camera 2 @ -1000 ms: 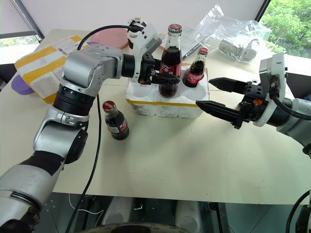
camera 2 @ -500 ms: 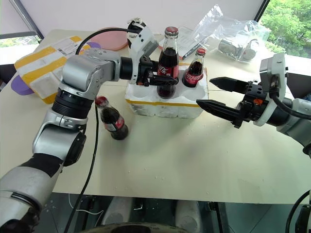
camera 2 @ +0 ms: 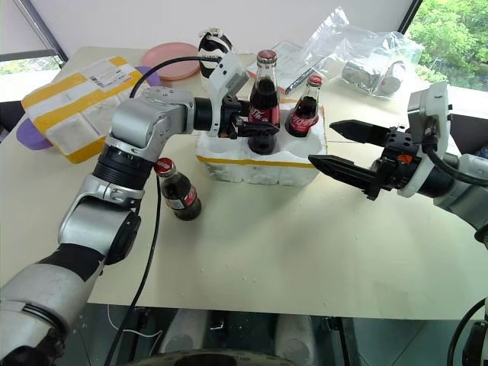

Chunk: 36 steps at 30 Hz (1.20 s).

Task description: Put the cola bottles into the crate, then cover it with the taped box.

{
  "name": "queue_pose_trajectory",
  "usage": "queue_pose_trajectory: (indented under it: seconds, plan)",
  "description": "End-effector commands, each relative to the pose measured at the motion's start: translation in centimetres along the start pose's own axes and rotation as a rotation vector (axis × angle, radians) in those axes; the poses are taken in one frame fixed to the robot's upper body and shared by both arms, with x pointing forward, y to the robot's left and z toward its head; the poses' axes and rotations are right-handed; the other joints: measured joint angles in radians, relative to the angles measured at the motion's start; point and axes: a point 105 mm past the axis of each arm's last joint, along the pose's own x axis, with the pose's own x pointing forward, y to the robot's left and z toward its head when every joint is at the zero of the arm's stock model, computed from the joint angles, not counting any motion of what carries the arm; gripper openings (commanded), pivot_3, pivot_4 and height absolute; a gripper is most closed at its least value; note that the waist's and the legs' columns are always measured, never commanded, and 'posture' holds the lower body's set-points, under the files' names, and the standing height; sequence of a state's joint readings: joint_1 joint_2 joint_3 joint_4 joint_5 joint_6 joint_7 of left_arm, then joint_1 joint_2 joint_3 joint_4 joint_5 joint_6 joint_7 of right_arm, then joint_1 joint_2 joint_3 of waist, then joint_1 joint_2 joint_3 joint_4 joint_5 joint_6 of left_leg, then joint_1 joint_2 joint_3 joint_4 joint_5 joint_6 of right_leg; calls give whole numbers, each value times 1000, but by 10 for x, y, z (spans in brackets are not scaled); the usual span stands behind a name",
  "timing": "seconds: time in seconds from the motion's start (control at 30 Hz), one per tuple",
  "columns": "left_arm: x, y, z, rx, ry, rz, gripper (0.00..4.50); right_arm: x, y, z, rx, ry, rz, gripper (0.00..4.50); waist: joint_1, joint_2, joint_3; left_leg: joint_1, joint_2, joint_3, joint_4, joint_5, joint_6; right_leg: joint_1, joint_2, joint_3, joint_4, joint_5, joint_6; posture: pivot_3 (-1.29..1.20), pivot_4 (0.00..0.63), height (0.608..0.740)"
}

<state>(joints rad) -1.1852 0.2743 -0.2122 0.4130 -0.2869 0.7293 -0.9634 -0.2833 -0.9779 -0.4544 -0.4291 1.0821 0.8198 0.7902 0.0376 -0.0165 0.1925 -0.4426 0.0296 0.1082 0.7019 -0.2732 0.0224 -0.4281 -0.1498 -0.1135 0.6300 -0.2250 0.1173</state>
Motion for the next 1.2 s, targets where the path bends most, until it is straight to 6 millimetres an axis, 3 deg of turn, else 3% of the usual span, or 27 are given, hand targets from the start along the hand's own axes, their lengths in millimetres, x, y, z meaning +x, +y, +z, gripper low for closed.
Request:
queue_pose_trajectory:
  seconds: [0.03, 0.2, 0.27, 0.33, 0.63, 0.87, 1.03, 1.2]
  plan:
    - [-7, -5, 24, 79, -77, -21, 2824, -2, 4, 10, -48, -34, 0, 4500, 2, 0, 0, 0, 0, 0, 0, 0, 0, 0, 0, 0, 0, 0, 0, 0, 150, 740]
    - [-8, -5, 23, 80, -76, -28, 2824, -1, 4, 10, -45, -38, -2, 4500, 1, 0, 0, 0, 0, 0, 0, 0, 0, 0, 0, 0, 0, 0, 0, 0, 150, 740]
    - [-8, -6, 24, 77, -86, -31, 3861, -1, 4, 10, -44, -40, -2, 4500, 1, 0, 0, 0, 0, 0, 0, 0, 0, 0, 0, 0, 0, 0, 0, 0, 150, 740]
    - [-8, -6, 26, 75, -96, -31, 4398, 0, 4, 10, -44, -41, -1, 4500, 1, 0, 0, 0, 0, 0, 0, 0, 0, 0, 0, 0, 0, 0, 0, 0, 150, 740]
    - [-14, -11, 26, 85, -112, -62, 4398, 0, 4, 10, -45, -40, -1, 4500, 0, 0, 0, 0, 0, 0, 0, 0, 0, 0, 0, 0, 0, 0, 0, 0, 150, 740]
    - [-35, -15, 39, 90, -139, -90, 4398, 0, 3, 9, -44, -33, 3, 4500, 0, 0, 0, 0, 0, -1, 0, 0, 0, 0, 0, 0, 0, 0, 0, 0, 150, 740]
    - [-72, -22, 67, 91, -196, -152, 4398, -1, 2, 9, -44, -19, 13, 4500, -1, 0, 0, 0, 0, -1, 0, 0, 0, 0, 0, 0, 0, 0, 0, 0, 150, 740]
    - [-111, -41, 72, 183, -164, -255, 4398, -3, 0, 8, -43, -6, 23, 4500, -2, 0, 0, 0, 0, -1, 0, 0, 0, 0, 0, 0, 0, 0, 0, 0, 150, 740]
